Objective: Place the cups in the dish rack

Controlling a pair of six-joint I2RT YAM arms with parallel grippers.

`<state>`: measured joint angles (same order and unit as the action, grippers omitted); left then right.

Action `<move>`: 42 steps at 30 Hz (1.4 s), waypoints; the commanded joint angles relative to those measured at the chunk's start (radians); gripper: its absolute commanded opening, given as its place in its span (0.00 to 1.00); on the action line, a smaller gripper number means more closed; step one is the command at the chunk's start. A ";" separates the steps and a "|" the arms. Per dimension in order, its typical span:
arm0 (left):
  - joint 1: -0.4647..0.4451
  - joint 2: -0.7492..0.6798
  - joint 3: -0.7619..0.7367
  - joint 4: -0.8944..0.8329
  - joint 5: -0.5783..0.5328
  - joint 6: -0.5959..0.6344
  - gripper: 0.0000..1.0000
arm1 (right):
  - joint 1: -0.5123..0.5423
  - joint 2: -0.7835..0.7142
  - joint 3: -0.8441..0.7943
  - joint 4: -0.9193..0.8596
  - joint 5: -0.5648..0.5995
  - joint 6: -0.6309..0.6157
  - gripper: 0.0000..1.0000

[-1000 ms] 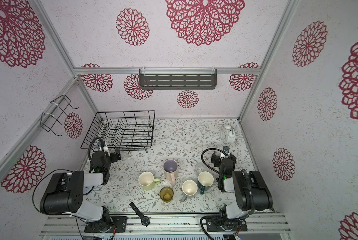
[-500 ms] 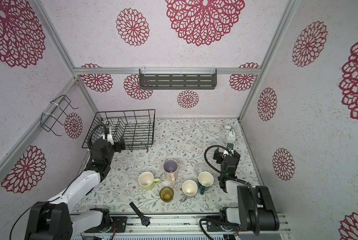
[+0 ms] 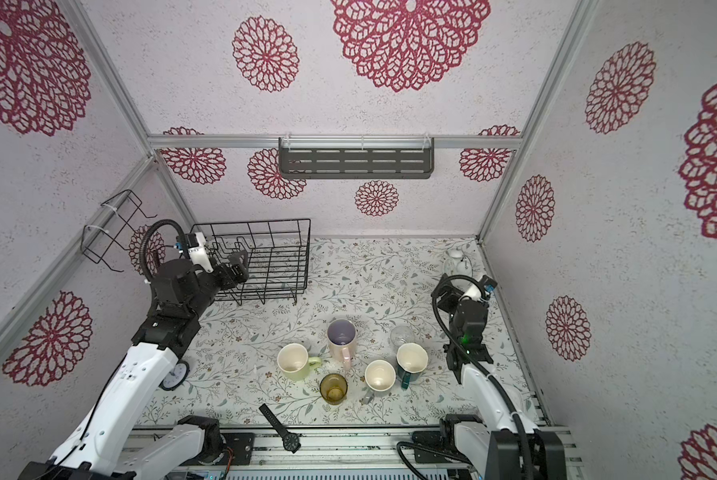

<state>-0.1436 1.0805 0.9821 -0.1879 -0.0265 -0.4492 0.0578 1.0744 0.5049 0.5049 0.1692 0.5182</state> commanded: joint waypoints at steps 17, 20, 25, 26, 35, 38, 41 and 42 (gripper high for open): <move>0.015 -0.014 0.048 -0.433 -0.234 -0.149 0.97 | 0.558 0.672 0.722 -0.358 -0.311 0.078 0.67; 0.022 -0.034 0.042 -0.448 -0.249 -0.140 0.97 | 0.595 0.767 0.816 -0.367 -0.343 0.134 0.63; 0.035 -0.040 0.027 -0.446 -0.251 -0.107 0.97 | 0.618 0.905 0.939 -0.353 -0.448 0.284 0.60; 0.036 -0.040 0.023 -0.444 -0.251 -0.104 0.97 | 0.623 0.925 0.956 -0.346 -0.457 0.302 0.60; 0.040 -0.023 0.002 -0.438 -0.235 -0.099 0.97 | 0.654 1.021 1.072 -0.408 -0.429 0.297 0.50; 0.041 -0.021 -0.011 -0.414 -0.227 -0.101 0.97 | 0.654 1.046 1.114 -0.438 -0.417 0.307 0.43; 0.041 -0.008 -0.004 -0.398 -0.225 -0.095 0.97 | 0.654 1.070 1.161 -0.472 -0.403 0.317 0.38; 0.042 0.002 -0.003 -0.384 -0.223 -0.085 0.97 | 0.653 1.081 1.182 -0.488 -0.397 0.318 0.34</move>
<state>-0.1104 1.0664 0.9794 -0.6167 -0.2523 -0.5484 0.7059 2.1429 1.6268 0.0586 -0.2546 0.8139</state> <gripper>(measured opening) 0.974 0.362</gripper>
